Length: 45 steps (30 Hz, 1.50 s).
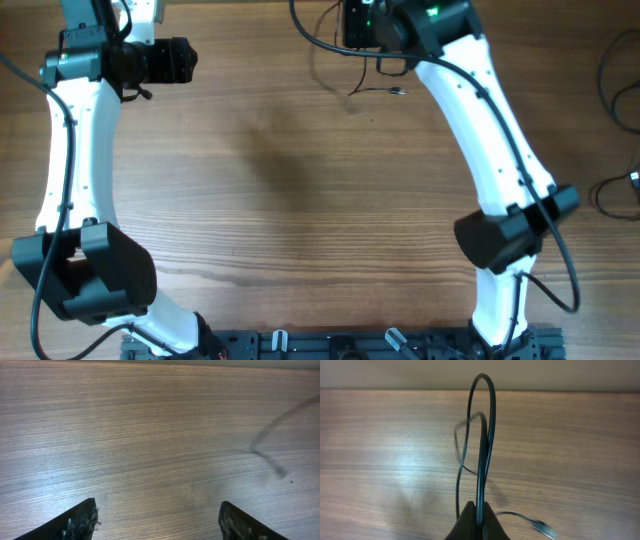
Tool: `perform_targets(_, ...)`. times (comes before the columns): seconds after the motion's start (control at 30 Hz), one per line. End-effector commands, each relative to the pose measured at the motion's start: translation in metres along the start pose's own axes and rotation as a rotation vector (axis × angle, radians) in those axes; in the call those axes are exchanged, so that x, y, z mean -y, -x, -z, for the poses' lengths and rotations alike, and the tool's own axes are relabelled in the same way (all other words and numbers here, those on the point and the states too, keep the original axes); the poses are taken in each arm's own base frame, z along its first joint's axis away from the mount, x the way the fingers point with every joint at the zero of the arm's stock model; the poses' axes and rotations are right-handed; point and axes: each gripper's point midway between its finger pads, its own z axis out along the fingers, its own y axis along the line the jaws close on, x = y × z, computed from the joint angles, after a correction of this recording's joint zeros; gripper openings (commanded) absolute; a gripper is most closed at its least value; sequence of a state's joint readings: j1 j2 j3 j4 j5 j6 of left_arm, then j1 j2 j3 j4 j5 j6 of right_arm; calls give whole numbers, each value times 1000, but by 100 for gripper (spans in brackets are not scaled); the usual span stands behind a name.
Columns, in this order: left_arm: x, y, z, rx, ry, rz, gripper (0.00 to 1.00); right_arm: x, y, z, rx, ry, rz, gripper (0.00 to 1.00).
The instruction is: Untangle cables
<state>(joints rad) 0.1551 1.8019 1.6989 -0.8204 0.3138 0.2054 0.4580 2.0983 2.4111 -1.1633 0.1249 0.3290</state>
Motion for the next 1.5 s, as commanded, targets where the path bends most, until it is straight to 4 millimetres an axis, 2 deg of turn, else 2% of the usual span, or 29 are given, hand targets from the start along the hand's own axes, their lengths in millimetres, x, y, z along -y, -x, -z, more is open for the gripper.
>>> perform_targets(0.0,10,2,7,10,-30,-27,80,6,20,50,100,-11,30,4)
perform_targets(0.13,14,1,7,7,-50,-25,80,10,17,70,103,-10,27,4)
perform_targets(0.33,16,-1,7,-1,-61,-23,80,16,4,83,61,-24,32,4)
perform_targets(0.5,34,-4,9,-2,-162,-78,80,24,2,98,67,-53,24,4)
perform_targets(0.63,49,-8,7,-15,-203,-115,80,37,10,122,131,-102,12,4)
perform_targets(0.73,67,-9,6,-19,-246,-160,80,47,15,145,176,-110,-23,4)
perform_targets(0.87,83,-9,1,-29,-236,-195,80,71,20,175,226,-136,-67,4)
perform_targets(0.97,80,-7,-5,-38,-148,-171,80,97,19,195,250,-178,-108,4)
perform_targets(1.07,88,-9,-8,-50,-118,-198,80,128,12,216,258,-236,-162,4)
perform_targets(1.2,92,-10,-12,-60,-70,-216,80,155,3,235,260,-291,-212,4)
perform_targets(1.3,88,-9,-13,-61,1,-207,80,169,-3,246,263,-321,-247,4)
perform_targets(1.47,94,-10,-14,-63,5,-222,81,185,-10,262,279,-381,-282,4)
